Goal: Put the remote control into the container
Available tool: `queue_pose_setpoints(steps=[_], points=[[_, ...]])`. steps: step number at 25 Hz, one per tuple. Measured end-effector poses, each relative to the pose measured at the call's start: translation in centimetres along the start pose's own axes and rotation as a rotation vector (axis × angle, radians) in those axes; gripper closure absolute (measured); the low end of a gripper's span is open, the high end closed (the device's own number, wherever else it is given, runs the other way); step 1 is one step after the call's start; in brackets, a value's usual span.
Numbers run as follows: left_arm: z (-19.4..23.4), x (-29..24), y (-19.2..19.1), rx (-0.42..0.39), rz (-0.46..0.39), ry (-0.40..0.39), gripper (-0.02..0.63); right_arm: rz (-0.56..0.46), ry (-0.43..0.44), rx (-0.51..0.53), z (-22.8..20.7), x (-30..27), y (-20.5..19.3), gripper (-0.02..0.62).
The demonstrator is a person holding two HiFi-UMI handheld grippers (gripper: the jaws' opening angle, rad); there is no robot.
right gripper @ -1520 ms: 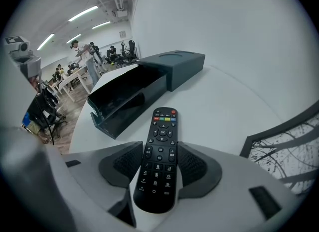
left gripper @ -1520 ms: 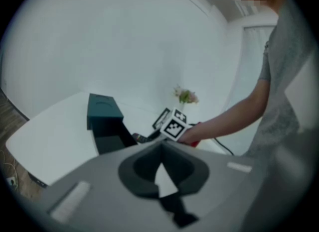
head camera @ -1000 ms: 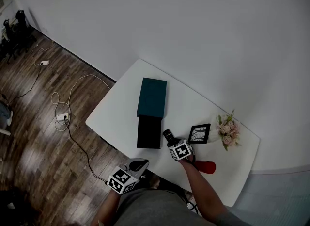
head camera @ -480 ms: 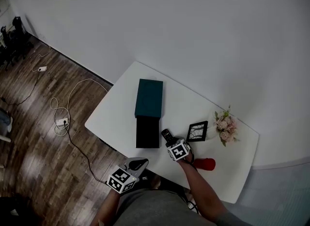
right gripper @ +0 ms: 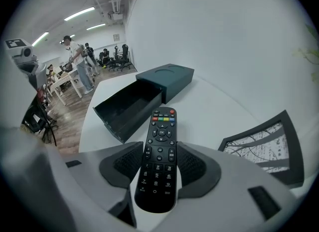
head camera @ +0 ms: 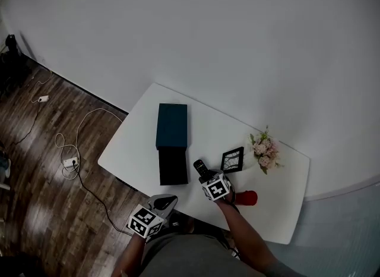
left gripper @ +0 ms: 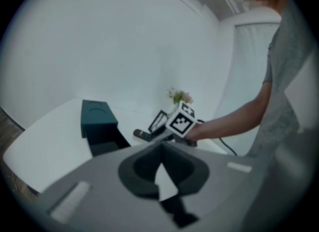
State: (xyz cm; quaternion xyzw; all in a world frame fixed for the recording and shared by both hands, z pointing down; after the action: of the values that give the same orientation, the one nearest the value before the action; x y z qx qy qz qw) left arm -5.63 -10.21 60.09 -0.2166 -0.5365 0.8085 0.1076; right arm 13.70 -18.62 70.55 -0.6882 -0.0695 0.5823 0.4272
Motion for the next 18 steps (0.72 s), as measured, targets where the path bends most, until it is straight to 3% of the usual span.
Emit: queue_pose_setpoints(steps=[9,18], points=[[-0.5,0.0,0.0,-0.009,-0.001,-0.01,0.606,0.003,-0.004,0.02,0.2,1.1,0.1,0.376],[0.1,1.6,-0.1,0.001,-0.024,0.043,0.606,-0.063,0.025,0.063,1.1,-0.4,3.9,0.376]])
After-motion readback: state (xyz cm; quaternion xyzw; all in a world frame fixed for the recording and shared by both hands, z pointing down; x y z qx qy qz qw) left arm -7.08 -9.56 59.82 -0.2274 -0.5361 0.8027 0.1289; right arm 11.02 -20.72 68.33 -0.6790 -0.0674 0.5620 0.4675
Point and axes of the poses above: the fingertips, and each gripper's own axes: x backward along the fingers, z to its left, y out of its top, the point moved 5 cm from there along x, backward along the fingers, and after that the axes turned 10 degrees about -z, right-handed, at the moved point
